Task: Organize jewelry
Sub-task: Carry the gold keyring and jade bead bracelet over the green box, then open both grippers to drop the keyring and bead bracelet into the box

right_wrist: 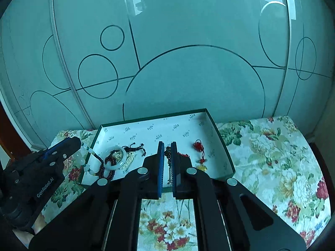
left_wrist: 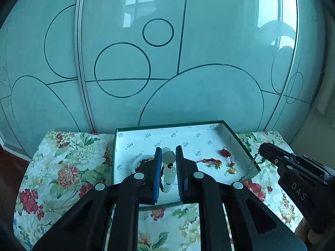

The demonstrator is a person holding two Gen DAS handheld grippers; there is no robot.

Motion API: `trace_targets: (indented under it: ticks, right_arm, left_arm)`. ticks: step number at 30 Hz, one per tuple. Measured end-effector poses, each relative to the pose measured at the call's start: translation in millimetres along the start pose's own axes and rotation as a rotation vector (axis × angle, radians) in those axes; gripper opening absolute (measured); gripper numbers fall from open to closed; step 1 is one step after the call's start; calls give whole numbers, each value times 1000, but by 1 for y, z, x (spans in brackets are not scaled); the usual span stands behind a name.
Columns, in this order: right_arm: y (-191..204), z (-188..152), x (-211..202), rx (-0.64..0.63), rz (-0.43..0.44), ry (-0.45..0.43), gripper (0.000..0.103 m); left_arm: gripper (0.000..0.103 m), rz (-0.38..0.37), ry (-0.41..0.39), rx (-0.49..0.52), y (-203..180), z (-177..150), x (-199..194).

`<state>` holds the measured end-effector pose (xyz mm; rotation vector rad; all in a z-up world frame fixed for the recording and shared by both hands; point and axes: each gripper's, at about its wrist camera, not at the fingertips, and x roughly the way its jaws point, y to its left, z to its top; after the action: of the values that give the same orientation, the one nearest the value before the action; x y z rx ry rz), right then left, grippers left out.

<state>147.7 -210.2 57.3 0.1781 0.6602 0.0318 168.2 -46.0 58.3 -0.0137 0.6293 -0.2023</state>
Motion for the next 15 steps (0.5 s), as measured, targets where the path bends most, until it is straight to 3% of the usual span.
trace_targets:
  ticks: [5,15]
  right_arm:
    - [-2,13,35,-14,-14,6,6]
    - [-15,-9,115,-1,-43,166,6]
  left_arm:
    - [13,39,18,-12,2,11,37]
    - [14,84,139,-10,5,-8,110]
